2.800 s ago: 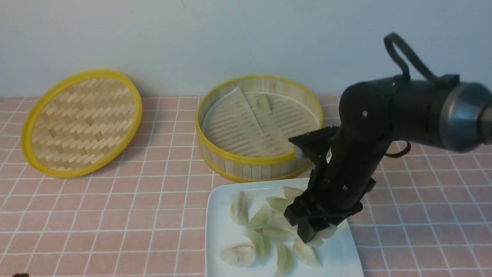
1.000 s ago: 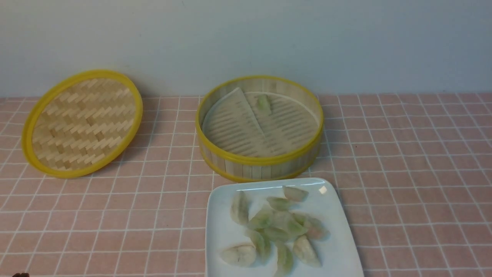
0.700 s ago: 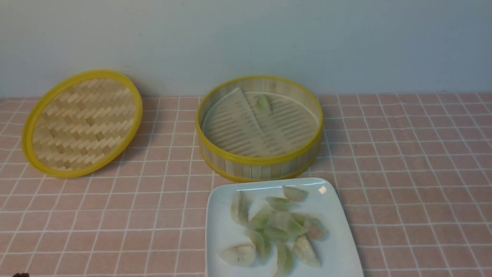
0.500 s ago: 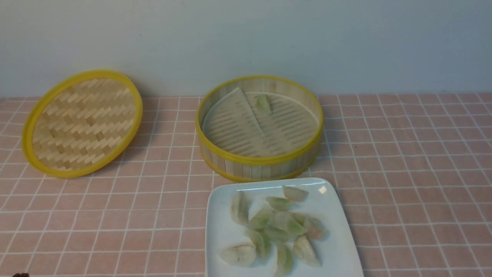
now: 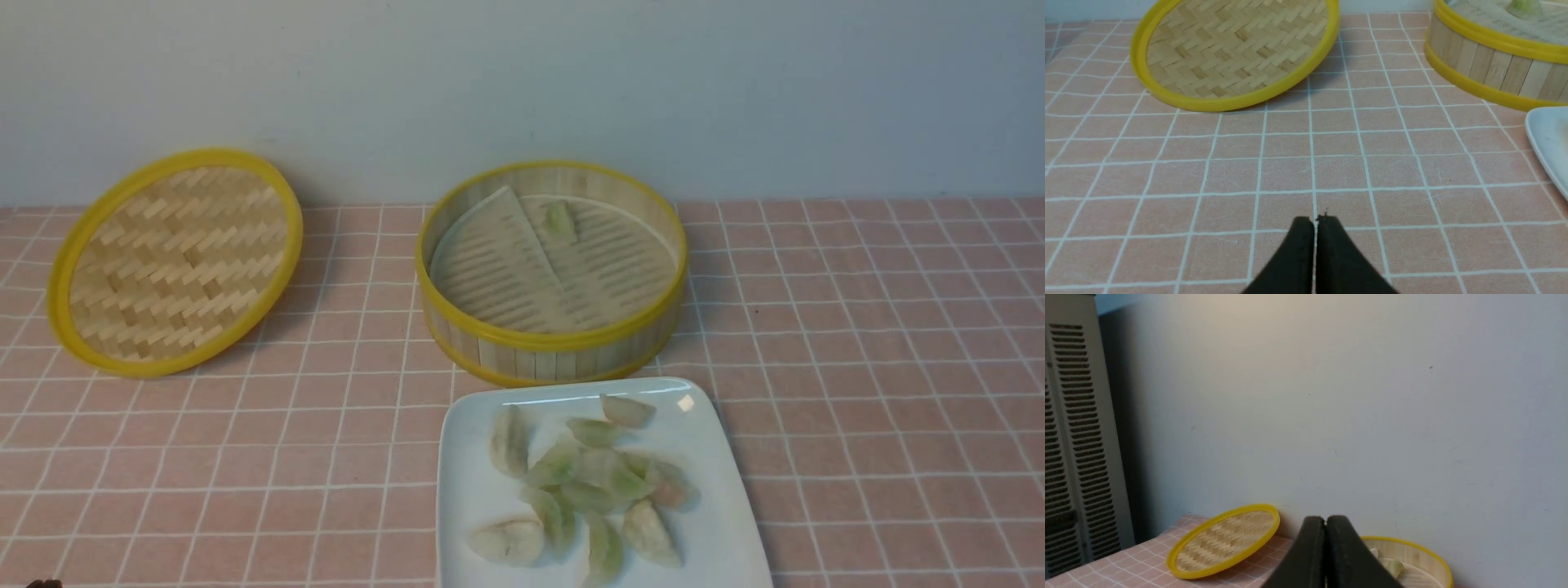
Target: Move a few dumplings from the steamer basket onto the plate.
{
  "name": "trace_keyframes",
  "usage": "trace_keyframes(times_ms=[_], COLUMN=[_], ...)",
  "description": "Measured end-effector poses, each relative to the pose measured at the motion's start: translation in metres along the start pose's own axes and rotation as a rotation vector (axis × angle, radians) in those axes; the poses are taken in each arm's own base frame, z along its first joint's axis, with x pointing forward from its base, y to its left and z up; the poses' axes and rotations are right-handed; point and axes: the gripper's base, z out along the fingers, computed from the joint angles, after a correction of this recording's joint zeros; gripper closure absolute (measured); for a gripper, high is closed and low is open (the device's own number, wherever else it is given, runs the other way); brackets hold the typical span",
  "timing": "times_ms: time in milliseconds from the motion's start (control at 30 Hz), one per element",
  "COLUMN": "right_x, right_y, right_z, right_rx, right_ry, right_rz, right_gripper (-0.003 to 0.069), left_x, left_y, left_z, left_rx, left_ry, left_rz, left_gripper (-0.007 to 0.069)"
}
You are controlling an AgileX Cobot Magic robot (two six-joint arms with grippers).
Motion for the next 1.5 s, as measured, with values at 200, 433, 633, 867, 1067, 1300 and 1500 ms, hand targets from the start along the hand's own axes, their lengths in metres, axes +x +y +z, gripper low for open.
trace_keyframes(times_ms=[200, 433, 633, 867, 1067, 1300, 1500], right_x=[0.043, 0.113, 0.121, 0.121, 0.121, 0.121, 0.121], right_y=[-0.012, -0.037, -0.041, -0.041, -0.041, -0.041, -0.041], right_z=[0.006, -0.002, -0.006, -0.007, -0.007, -0.007, -0.007], right_rx=[0.213, 0.567, 0.658, 0.662, 0.663, 0.663, 0.663], right_ry=[0.127, 0.340, 0.378, 0.379, 0.378, 0.378, 0.378], right_rz=[-0.090, -0.085, -0.067, -0.064, -0.064, -0.064, -0.064], right_gripper=[0.0669, 0.0669, 0.0669, 0.0669, 0.0669, 0.0669, 0.0669], left_x=[0.000, 0.000, 0.000, 0.000, 0.000, 0.000, 0.000], left_y=[0.000, 0.000, 0.000, 0.000, 0.000, 0.000, 0.000], left_z=[0.000, 0.000, 0.000, 0.000, 0.000, 0.000, 0.000], left_rx=[0.000, 0.000, 0.000, 0.000, 0.000, 0.000, 0.000], left_ry=[0.000, 0.000, 0.001, 0.001, 0.001, 0.001, 0.001], left_rz=[0.000, 0.000, 0.000, 0.000, 0.000, 0.000, 0.000], left_gripper=[0.0631, 0.0631, 0.0631, 0.0631, 0.0631, 0.0631, 0.0631])
